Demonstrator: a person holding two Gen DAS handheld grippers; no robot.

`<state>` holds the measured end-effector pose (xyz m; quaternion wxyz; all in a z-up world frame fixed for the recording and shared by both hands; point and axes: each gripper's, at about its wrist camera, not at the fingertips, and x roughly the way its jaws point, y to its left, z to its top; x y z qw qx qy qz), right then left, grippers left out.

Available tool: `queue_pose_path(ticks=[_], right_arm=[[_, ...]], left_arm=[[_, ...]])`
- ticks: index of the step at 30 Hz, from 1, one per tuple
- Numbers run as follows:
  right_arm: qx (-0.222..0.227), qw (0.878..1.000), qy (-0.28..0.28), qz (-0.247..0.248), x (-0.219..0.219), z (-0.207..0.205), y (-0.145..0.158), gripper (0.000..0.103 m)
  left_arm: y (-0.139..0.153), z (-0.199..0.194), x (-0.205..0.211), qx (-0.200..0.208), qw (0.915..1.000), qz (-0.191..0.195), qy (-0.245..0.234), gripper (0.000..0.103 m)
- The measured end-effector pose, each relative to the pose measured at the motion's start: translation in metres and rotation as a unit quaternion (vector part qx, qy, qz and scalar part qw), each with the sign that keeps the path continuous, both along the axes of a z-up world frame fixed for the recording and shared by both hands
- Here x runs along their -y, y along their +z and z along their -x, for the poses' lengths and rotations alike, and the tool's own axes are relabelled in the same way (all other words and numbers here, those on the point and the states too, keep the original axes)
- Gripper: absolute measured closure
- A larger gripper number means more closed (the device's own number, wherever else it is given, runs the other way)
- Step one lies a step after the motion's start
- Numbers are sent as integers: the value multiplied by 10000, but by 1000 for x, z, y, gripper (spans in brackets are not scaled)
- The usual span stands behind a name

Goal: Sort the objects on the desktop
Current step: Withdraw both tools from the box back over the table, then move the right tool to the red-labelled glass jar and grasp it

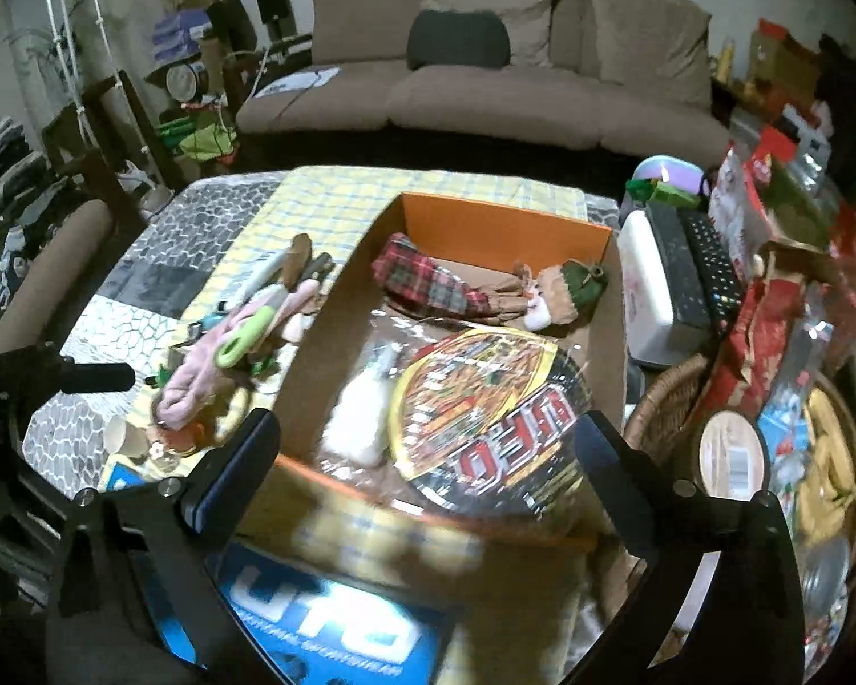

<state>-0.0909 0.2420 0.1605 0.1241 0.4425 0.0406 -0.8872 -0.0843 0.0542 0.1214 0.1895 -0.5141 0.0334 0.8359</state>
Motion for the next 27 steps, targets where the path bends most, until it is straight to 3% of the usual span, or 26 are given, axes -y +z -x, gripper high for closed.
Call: queue_pose_path(ticks=[12,17,20,27], right_arm=[[-348,9992,66,179,27,-73,26,0],[-500,9975,255,419,40,-93,27,0],[-566,9951,435,684,50,-101,21,0],[-344,9898,644,1222,79,-93,-15,0]], left_arm=[[21,-76,47,-385,9980,-93,483,0],[25,-103,97,-972,9915,-346,795,0],[10,-112,129,-1133,9880,-409,963,0],[-45,-101,186,-873,9845,-468,1449,0]])
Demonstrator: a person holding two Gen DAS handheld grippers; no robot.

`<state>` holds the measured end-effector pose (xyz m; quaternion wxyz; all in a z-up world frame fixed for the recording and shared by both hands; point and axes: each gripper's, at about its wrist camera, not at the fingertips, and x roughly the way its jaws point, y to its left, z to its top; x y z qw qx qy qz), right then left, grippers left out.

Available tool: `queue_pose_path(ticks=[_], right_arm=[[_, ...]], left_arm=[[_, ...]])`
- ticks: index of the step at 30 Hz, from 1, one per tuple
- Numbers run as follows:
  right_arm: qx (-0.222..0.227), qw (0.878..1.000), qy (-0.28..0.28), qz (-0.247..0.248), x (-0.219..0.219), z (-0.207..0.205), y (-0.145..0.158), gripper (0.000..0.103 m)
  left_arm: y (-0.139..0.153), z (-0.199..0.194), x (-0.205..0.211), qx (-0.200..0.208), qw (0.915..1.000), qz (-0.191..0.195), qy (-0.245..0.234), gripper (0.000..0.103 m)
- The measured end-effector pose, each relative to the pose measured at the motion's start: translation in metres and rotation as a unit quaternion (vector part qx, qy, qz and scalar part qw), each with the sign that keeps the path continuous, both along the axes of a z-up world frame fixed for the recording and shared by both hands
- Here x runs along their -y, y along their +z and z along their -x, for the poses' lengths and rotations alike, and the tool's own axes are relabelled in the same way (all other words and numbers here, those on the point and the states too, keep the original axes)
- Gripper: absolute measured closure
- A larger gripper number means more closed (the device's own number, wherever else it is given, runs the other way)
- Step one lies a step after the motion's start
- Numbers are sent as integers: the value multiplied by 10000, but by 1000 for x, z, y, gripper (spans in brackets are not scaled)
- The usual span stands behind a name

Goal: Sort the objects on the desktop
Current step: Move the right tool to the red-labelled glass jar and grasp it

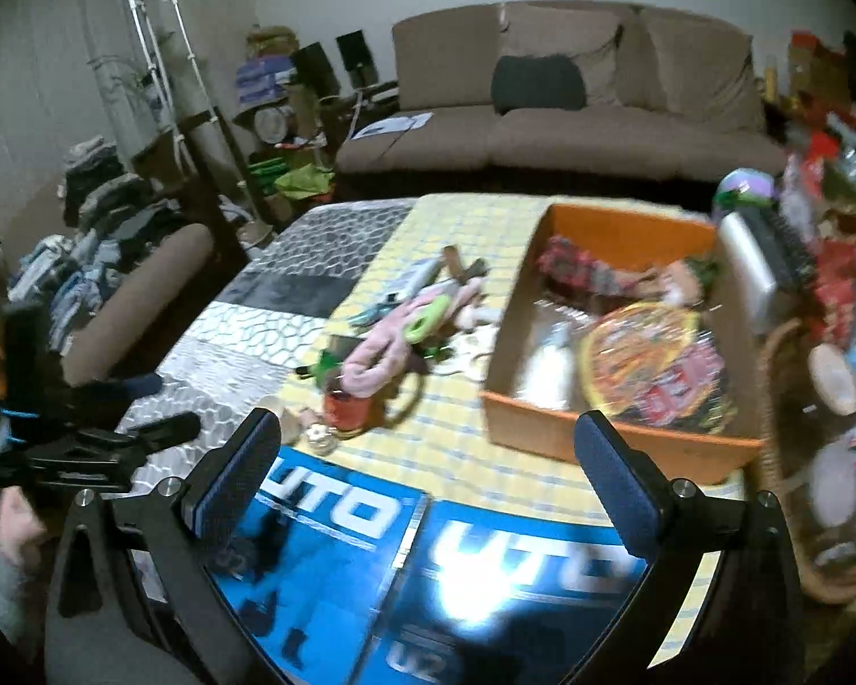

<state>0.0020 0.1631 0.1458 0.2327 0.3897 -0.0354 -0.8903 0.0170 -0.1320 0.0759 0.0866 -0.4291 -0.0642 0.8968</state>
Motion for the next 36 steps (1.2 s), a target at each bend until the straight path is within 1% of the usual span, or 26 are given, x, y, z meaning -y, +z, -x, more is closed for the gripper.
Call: queue_pose_path(ticks=[3,5,9,11,12,14,15,17,19,21,22,24,25,28,30,31,32,33,34,36], right_arm=[[215,9990,70,378,10,12,-18,0],[361,9976,115,586,17,22,-31,0],[462,9960,190,737,34,35,-47,0],[535,9948,215,837,40,41,-55,0],[589,9938,237,915,44,46,-59,0],[716,9921,309,985,52,52,-67,0],[820,9910,379,992,58,57,-72,0],[991,9896,495,913,74,65,-84,0],[1118,9891,586,752,91,73,-96,0],[1265,9877,644,656,106,82,-108,0],[1389,9854,706,682,113,87,-116,1],[1633,9811,784,674,127,100,-128,4],[1734,9802,779,554,135,107,-135,5],[1912,9778,843,127,156,120,-153,7],[2081,9740,890,-64,165,127,-167,11],[2133,9728,899,-81,165,130,-171,21],[2187,9715,907,-76,165,132,-174,41],[2221,9710,883,-97,164,134,-178,51],[2241,9703,911,-27,162,135,-179,56],[2298,9692,873,137,156,137,-181,56]], left_arm=[[-17,9,6,22,10000,24,-2,0],[-24,14,6,-76,9999,75,-28,0],[-39,31,4,-102,9996,223,-163,0],[-45,40,-1,-102,9985,488,-236,0],[-47,44,-3,-117,9979,562,-300,0],[-49,48,-5,-126,9978,541,-361,0],[-49,50,-2,-141,9983,472,-297,0],[-49,54,13,-133,9997,76,-165,0],[-50,56,35,-77,9996,-263,90,0],[-50,55,56,-65,9982,-482,344,0],[-51,56,69,-54,9966,-620,537,0],[-56,57,85,2,9937,-832,747,0],[-59,59,90,53,9932,-860,786,0],[-66,65,91,165,9943,-742,742,0],[-67,66,88,196,9944,-813,644,0],[-67,67,87,207,9943,-876,579,0],[-66,66,85,201,9941,-923,529,0],[-65,67,83,193,9941,-953,479,0],[-64,68,80,185,9943,-961,430,0],[-62,68,76,163,9944,-984,356,0]])
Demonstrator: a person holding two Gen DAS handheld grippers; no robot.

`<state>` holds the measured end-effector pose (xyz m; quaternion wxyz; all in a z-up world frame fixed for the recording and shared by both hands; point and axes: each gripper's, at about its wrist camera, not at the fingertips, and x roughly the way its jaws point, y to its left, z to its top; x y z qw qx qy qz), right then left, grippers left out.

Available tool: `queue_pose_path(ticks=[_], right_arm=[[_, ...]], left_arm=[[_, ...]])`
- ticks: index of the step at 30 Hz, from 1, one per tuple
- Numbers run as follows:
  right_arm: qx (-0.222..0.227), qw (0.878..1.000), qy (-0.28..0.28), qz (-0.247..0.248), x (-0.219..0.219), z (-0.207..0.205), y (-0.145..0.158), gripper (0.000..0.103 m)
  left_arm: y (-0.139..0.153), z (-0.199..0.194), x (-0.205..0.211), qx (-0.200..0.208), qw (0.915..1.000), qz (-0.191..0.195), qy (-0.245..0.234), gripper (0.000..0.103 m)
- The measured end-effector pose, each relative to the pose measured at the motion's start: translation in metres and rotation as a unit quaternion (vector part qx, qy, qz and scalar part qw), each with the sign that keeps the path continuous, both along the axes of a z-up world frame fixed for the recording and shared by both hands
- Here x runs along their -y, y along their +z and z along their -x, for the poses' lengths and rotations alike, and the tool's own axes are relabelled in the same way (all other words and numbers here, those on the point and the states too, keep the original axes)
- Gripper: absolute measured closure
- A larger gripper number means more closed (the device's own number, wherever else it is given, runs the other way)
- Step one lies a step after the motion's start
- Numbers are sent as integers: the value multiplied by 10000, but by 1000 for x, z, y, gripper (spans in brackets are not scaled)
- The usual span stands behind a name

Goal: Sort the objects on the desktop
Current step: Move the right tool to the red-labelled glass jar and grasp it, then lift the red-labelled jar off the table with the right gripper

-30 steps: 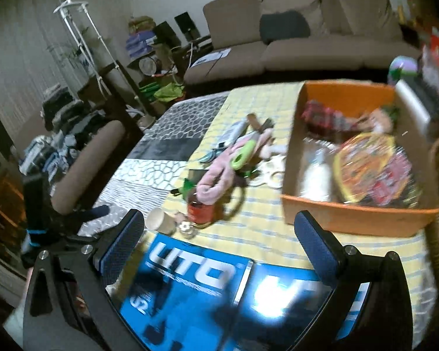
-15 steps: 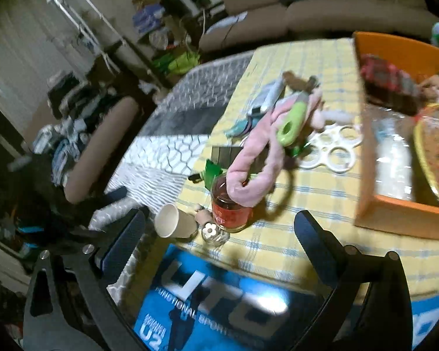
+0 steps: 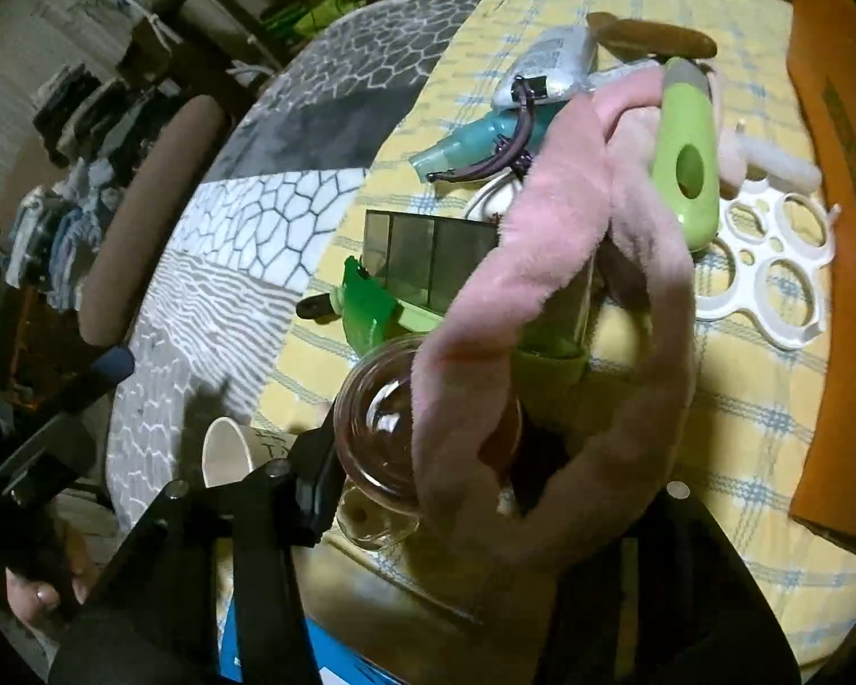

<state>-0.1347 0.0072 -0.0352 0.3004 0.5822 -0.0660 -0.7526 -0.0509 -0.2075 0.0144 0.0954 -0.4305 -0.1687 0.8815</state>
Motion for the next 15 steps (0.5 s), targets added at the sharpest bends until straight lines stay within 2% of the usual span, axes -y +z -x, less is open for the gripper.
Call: queue_pose_path(ticks=[2,6,9,11,13,15], right_arm=[[-2,9996,-135,241,-9,-2,4,56],[150,9919,-561,1128,-40,-2,18,56],[352,9758,-795,2005,-62,-5,31,56],[512,9560,-949,2730,-77,-11,37,56],[706,9296,-1050,3463,-90,-18,39,56],[876,9092,-1086,3923,-96,-28,40,56]], left_arm=[[2,0,-5,-33,10000,-37,-84,0],[4,0,-18,-71,9994,3,-343,0],[7,-3,-30,-166,9974,-115,-695,0],[10,-5,-35,-239,9958,-304,-830,0],[14,-8,-39,-378,9933,-600,-915,0],[17,-8,-42,-500,9880,-1017,-1047,0]])
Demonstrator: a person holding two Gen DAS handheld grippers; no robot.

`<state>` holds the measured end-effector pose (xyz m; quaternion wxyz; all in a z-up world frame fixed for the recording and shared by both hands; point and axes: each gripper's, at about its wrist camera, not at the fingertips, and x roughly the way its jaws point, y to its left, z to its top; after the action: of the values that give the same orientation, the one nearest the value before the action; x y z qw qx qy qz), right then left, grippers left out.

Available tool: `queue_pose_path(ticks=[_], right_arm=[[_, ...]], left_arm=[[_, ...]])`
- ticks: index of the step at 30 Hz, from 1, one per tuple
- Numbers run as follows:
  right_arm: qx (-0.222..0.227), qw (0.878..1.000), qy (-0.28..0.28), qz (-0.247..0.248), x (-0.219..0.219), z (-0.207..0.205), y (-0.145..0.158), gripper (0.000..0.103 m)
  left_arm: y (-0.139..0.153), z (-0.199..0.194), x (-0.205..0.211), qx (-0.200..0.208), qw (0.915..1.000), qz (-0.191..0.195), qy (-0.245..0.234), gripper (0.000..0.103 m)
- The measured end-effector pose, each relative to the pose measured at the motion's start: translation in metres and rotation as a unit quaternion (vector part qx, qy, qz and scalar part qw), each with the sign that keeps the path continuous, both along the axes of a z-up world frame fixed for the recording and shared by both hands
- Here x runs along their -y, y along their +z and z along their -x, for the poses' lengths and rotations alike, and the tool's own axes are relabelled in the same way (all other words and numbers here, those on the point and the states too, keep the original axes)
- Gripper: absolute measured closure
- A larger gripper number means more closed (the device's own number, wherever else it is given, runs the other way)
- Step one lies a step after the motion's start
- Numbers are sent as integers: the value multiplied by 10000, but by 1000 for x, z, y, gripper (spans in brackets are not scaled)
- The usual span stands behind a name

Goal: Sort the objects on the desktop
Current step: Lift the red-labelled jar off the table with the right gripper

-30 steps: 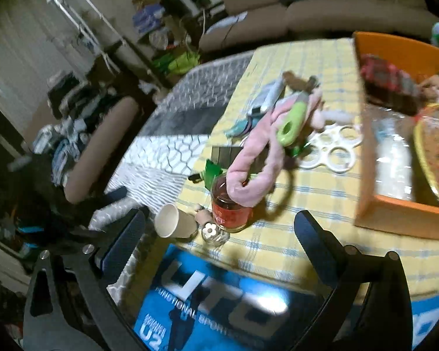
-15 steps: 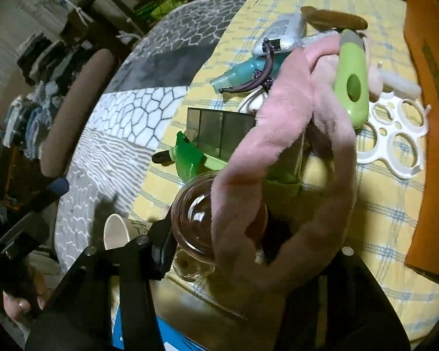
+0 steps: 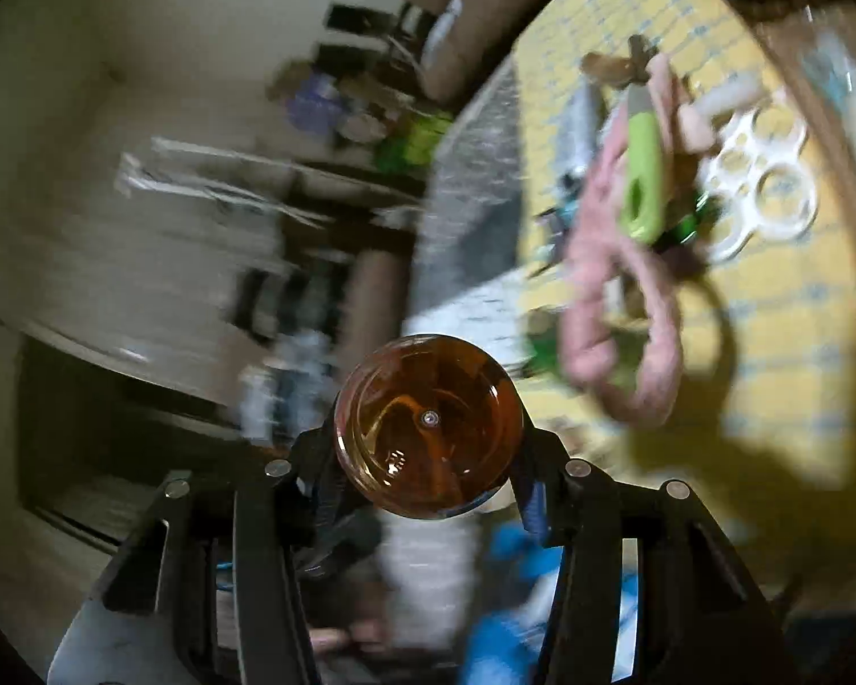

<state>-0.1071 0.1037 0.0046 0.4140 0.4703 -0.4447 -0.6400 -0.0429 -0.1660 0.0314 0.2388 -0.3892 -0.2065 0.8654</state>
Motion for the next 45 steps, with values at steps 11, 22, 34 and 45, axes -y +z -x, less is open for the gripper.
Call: queue_pose_path(ticks=[11,22,34,45], right_arm=[[288,9936,-162,1078,-9,-10,-10,56],[733,9893,-56,1263,-2,-27,-34,56],[979,9862,-120,1328,-10,-36,-51,56],[819,9918,-72,975,-32,-35,-46,47]], left_arm=[[26,-23,-52,-802,9906,-524,-973,0],[22,-17,-72,-721,9957,140,-560,15],[6,-22,-72,-84,9949,-112,-1003,40],[20,-27,-67,-158,9950,-37,-985,52]])
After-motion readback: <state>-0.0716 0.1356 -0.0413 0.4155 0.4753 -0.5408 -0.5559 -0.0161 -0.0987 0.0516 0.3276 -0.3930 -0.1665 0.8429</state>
